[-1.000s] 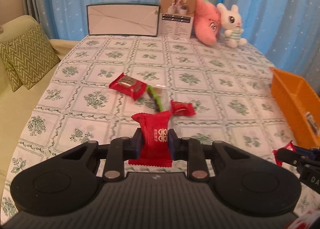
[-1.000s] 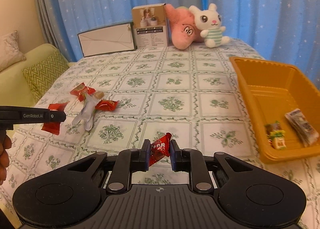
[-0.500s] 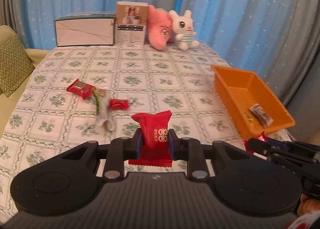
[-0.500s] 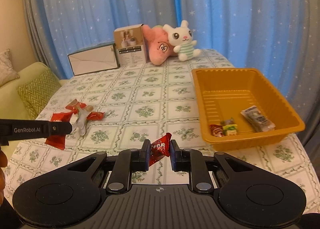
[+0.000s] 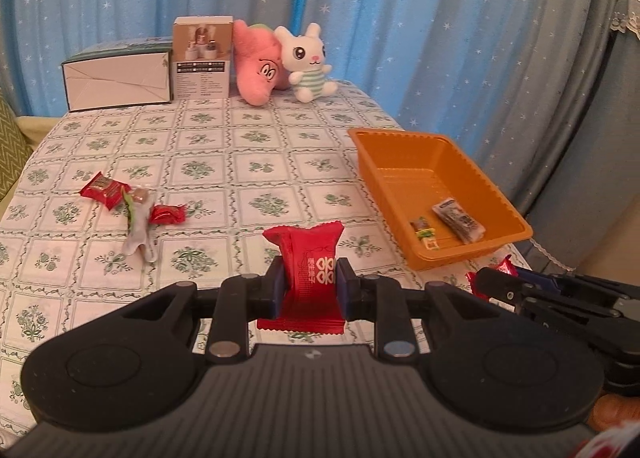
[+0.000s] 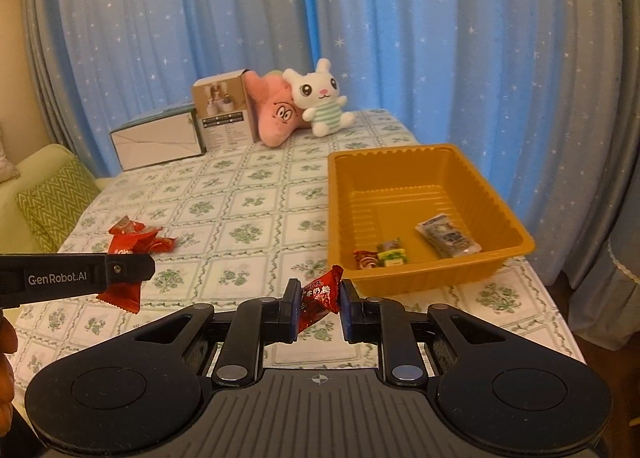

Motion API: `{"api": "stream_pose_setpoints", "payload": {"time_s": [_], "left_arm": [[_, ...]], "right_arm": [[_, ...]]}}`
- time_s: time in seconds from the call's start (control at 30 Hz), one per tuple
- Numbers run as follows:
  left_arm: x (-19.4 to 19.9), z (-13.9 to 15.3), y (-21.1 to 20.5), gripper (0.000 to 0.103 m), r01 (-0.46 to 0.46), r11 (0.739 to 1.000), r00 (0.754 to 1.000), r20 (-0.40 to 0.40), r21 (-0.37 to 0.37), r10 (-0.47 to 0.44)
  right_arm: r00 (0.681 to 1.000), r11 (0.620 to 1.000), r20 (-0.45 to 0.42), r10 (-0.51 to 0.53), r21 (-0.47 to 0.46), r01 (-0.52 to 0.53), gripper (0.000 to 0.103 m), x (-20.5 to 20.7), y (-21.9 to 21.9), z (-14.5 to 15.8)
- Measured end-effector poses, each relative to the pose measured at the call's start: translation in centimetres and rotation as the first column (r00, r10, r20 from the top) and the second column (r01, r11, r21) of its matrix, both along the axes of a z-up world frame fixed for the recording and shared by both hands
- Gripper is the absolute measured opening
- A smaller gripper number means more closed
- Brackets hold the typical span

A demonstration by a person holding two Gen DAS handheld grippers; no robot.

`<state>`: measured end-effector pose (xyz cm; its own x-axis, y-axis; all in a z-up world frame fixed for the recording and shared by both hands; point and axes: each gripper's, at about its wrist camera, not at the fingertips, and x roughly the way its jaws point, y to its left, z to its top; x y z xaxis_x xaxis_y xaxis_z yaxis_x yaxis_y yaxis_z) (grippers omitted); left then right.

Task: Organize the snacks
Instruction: 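Carry both red candies toward the orange tray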

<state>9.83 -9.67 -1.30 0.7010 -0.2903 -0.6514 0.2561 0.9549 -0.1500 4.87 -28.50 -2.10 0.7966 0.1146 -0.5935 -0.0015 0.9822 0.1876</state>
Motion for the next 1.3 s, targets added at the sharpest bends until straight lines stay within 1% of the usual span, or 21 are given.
{"api": "stream_pose_setpoints", "payload": {"time_s": [0.33, 0.73, 1.07, 1.3], "left_arm": [[-0.2, 0.5, -2.4, 0.023, 0.051, 0.999, 0.999, 0.005, 0.007, -0.052], [0.0, 0.5, -4.9, 0.023, 0.096, 0.995, 0.995, -0.001, 0.021, -0.096], [1.0, 0.2, -7.9, 0.023, 0.142, 0.990, 0.990, -0.008, 0.024, -0.142], [1.9, -0.1, -9.9, 0.023, 0.168, 0.985, 0.986, -0.013, 0.025, -0.168]], "right_arm": [[0.999, 0.999, 0.001, -0.049, -0.009, 0.049, 0.020, -1.1, -2.3, 0.5], [0.995, 0.995, 0.005, -0.103, 0.001, 0.103, 0.020, -1.4, -4.7, 0.6], [0.988, 0.988, 0.003, -0.154, 0.009, 0.154, 0.020, -1.0, -7.6, 0.4], [0.985, 0.985, 0.006, -0.172, 0.008, 0.172, 0.020, -0.3, -9.5, 0.7]]}}
